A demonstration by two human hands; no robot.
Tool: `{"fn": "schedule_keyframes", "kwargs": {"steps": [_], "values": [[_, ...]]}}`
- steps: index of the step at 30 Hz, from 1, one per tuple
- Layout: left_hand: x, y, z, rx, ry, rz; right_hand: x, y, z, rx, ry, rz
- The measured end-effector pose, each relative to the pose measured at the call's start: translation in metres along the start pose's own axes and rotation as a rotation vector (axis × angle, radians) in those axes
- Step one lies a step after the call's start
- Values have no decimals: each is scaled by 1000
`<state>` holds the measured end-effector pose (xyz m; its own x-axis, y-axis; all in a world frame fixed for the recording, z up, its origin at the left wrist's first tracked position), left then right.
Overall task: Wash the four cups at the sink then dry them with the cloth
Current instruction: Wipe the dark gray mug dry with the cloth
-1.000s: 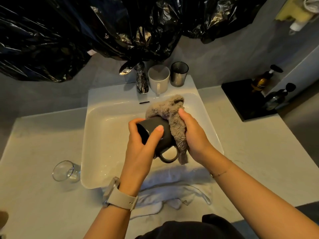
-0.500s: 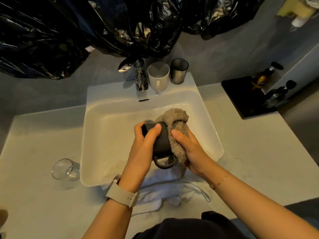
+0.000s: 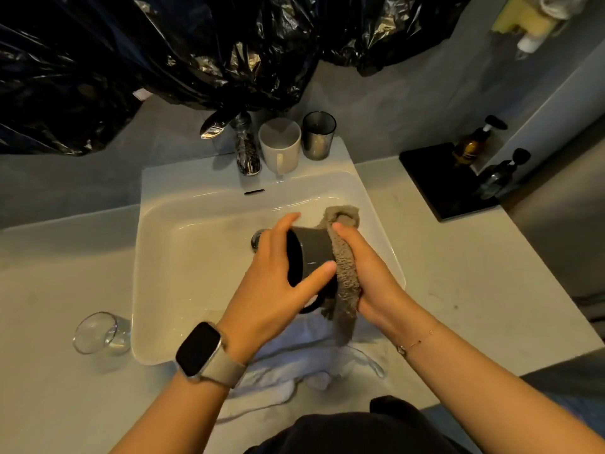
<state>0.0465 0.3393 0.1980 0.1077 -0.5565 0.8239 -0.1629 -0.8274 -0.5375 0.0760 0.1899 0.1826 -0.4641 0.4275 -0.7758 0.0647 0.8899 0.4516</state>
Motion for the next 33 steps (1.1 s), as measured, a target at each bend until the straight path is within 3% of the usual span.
{"fn": "schedule_keyframes", "kwargs": {"steps": [3,5,8,10,12,15,17,20,23,26,30,33], "values": [[4,4,-1,-56,-155,-264,3,4,-5,112,-357,-186],[15,2,-4,-94,-314,-478,4,5,-12,75,-528,-278],[21,1,-3,-132,-497,-795,12,5,-20,-5,-663,-385],[17,6,-3,-54,-444,-834,15,6,-23,10,-689,-419],[11,13,-5,70,-282,-743,15,10,-23,52,-602,-387],[1,14,-11,230,67,-223,12,11,-17,100,-182,-121],[-3,10,-11,228,207,19,8,8,-16,2,134,45],[-10,2,-7,124,236,83,4,5,-17,-66,251,95],[-9,1,-4,48,186,-60,9,6,-14,48,77,32],[-2,5,-2,110,-67,-372,13,11,-15,113,-254,-234],[9,7,-8,-48,-383,-860,12,12,-22,37,-487,-399],[8,2,-10,-49,-417,-996,17,5,-20,-70,-692,-612]]}}
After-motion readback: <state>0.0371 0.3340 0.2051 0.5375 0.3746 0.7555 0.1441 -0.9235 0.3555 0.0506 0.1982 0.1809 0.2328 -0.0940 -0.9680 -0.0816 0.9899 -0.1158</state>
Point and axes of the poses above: each hand's wrist, its own z-axis towards the middle knuckle, its own y-axis out of the palm, x = y × z, the point moved 1 cm from there along z, towards the middle knuckle, and after that the axes turned 7 degrees about -y, right-handed, at the moved point
